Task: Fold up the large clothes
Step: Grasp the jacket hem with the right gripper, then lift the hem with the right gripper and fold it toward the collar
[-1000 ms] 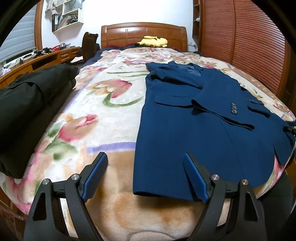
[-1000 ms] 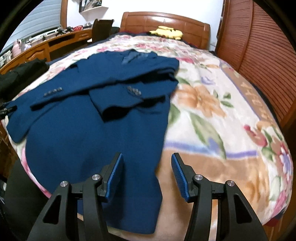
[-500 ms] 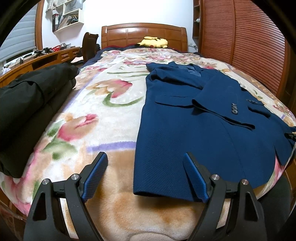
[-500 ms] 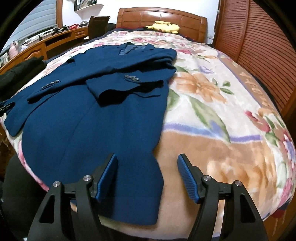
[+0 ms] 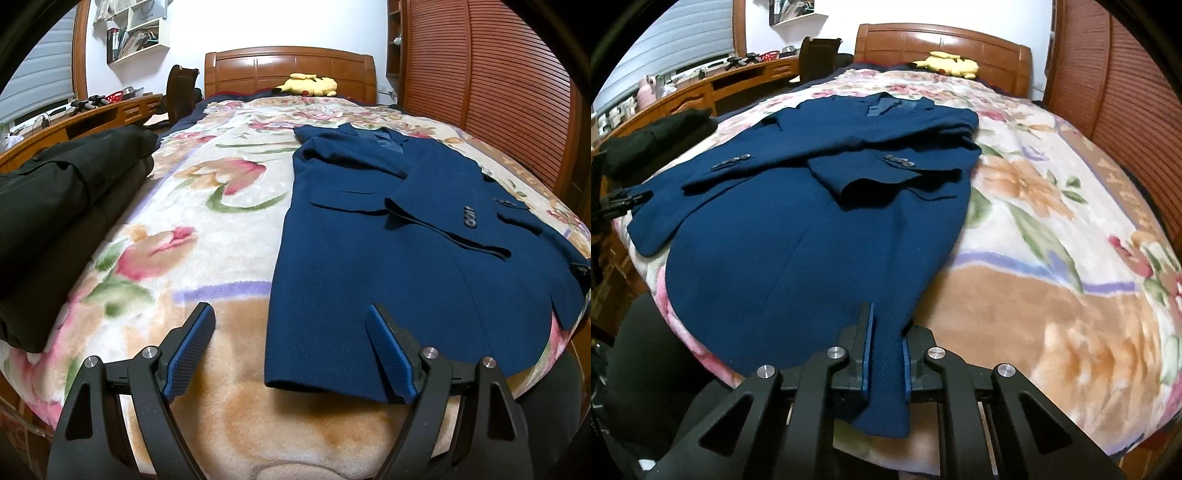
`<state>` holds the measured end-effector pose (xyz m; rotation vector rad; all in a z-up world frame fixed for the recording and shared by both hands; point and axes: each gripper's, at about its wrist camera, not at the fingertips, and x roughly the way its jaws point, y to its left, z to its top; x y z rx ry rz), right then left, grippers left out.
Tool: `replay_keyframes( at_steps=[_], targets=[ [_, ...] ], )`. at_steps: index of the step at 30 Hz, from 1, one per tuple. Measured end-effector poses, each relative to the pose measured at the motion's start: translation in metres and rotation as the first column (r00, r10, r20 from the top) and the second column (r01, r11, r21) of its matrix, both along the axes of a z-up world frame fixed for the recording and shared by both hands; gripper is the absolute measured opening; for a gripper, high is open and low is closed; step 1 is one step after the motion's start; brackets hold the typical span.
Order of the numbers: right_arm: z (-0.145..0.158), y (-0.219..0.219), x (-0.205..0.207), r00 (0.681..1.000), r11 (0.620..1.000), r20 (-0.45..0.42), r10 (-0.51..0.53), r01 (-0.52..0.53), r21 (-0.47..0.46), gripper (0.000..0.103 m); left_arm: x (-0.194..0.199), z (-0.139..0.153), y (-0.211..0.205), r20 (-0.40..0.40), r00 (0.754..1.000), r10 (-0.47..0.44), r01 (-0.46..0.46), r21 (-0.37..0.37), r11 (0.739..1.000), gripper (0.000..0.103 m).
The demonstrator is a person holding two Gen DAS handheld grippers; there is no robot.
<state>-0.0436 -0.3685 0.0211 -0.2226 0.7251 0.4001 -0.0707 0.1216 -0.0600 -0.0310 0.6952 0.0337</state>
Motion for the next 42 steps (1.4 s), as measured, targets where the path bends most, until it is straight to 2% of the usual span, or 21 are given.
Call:
replay_keyframes(
  at_steps=[7,10,11,13,15,17,20,27,42],
  targets=[
    [0.002,-0.003,-0.003,1.0,1.0,0.029,-0.011,0.011,0.021,0.009,-0.002,0.0,0.001,-0.001,1.0,-0.006,0.006,-0.008,1.0,0.083],
    [0.009,-0.003,-0.009,0.998,0.999,0.058,-0.02,0.018,0.042,0.008,-0.006,0.002,-0.001,0.006,1.0,-0.017,0.017,-0.012,1.0,0.066],
    [0.011,-0.003,-0.01,0.998,0.999,0.065,-0.026,0.023,0.049,0.008,-0.007,0.002,-0.002,0.008,1.0,-0.023,0.023,-0.014,1.0,0.055],
    [0.014,-0.005,-0.011,0.997,0.998,0.077,-0.031,0.027,0.059,0.008,-0.009,0.004,-0.003,0.005,0.999,-0.036,0.036,-0.019,0.999,0.04],
    [0.015,-0.005,-0.012,0.996,0.998,0.079,-0.032,0.027,0.06,0.008,-0.011,0.006,-0.004,0.0,0.999,-0.053,0.053,-0.029,0.998,0.018],
    [0.015,-0.004,-0.011,0.996,0.998,0.082,-0.033,0.028,0.054,0.008,-0.013,0.012,-0.006,0.001,0.997,-0.077,0.077,-0.041,0.996,0.005],
    [0.018,-0.001,-0.012,0.995,0.999,0.091,-0.032,0.028,0.047,0.008,-0.019,0.026,-0.012,0.031,0.995,-0.094,0.096,-0.044,0.994,0.005],
    [0.04,-0.002,-0.019,0.986,0.998,0.16,-0.042,0.032,0.061,0.007,-0.039,0.076,-0.023,0.168,0.979,-0.117,0.127,-0.055,0.99,0.005],
    [0.11,-0.012,-0.056,0.942,0.993,0.332,-0.047,0.007,0.119,0.007,-0.049,0.176,-0.042,0.367,0.918,-0.151,0.161,0.002,0.987,0.004]
  ],
)
